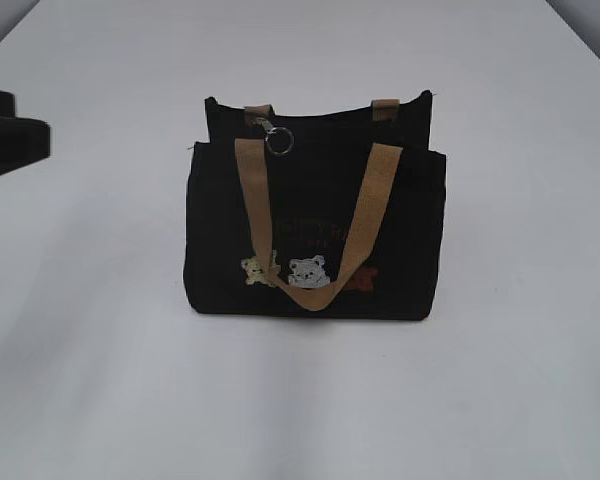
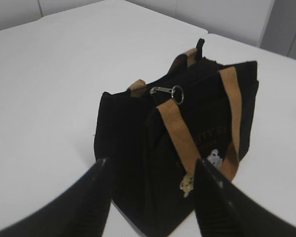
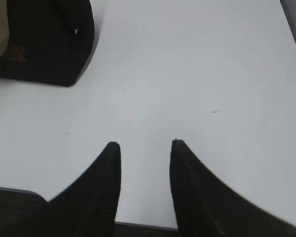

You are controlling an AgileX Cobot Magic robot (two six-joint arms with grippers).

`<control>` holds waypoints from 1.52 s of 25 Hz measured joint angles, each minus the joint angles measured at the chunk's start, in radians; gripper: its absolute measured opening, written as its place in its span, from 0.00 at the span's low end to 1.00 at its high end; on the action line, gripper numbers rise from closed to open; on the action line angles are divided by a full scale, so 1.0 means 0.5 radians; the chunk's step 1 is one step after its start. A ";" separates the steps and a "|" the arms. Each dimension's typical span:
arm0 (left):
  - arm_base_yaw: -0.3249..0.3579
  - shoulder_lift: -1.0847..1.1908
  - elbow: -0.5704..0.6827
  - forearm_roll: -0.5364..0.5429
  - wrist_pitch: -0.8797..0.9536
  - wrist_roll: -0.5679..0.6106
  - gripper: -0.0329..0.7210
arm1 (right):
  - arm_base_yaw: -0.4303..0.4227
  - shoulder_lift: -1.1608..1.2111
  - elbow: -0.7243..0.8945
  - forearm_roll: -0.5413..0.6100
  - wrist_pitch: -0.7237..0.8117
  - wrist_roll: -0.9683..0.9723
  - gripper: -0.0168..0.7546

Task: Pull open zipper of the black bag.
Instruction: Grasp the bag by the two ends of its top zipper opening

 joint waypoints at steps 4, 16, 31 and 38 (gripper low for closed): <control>-0.074 0.597 -0.123 -0.365 0.091 0.677 0.59 | 0.000 0.000 0.000 0.020 0.000 0.000 0.38; -0.448 1.497 -0.539 -0.541 -0.139 0.957 0.60 | 0.000 0.036 0.000 0.054 -0.004 -0.023 0.38; -0.601 1.688 -0.705 -0.559 -0.196 0.958 0.13 | 0.343 2.390 -0.607 2.399 -1.005 -3.249 0.38; -0.604 1.688 -0.705 -0.563 -0.196 0.958 0.13 | 0.713 3.215 -1.170 2.409 -1.255 -3.560 0.38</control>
